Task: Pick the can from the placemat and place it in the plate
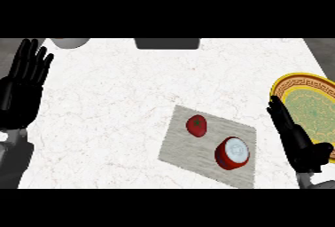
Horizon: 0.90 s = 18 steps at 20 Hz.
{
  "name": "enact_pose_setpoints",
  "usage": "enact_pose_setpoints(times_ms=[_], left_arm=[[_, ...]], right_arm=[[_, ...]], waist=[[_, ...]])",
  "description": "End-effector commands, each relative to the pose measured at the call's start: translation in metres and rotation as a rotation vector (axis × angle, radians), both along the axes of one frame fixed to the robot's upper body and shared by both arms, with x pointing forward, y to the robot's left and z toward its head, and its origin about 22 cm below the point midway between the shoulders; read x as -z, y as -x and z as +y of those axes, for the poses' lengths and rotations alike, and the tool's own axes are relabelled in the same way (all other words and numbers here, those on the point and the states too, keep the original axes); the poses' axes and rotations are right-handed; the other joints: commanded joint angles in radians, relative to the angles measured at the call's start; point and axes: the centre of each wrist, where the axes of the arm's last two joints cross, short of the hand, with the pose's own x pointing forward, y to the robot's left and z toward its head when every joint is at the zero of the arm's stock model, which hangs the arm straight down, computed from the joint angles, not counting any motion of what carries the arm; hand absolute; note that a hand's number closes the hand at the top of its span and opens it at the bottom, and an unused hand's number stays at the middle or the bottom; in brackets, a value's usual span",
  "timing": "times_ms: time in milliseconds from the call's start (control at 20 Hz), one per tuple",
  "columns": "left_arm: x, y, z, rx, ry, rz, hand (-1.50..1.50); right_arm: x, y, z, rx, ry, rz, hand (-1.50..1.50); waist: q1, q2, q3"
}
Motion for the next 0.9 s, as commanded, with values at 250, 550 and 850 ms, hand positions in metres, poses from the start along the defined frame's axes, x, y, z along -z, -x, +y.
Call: enact_pose_setpoints(times_ms=[250,550,850], left_arm=[[0.033,-0.001,-0.019,-0.054,-0.275,0.221,0.0],[0.052,0.009,-0.046,-0.027,-0.26,0.301,0.0],[0.057,0.003,-0.036,-0.05,-0.257,0.332,0.0]], right_arm=[[-0.085,-0.037,0.148,-0.071,-0.306,-0.128,-1.5],[-0.011,0.004,0.154,-0.009,0.177,-0.075,-1.5],[-0.019,0.042,0.167,-0.034,0.402,-0.166,-1.5]], waist=[[0.001,0.041,-0.017],[-0.018,0.034,-0.015],[-0.034,0.031,-0.018]])
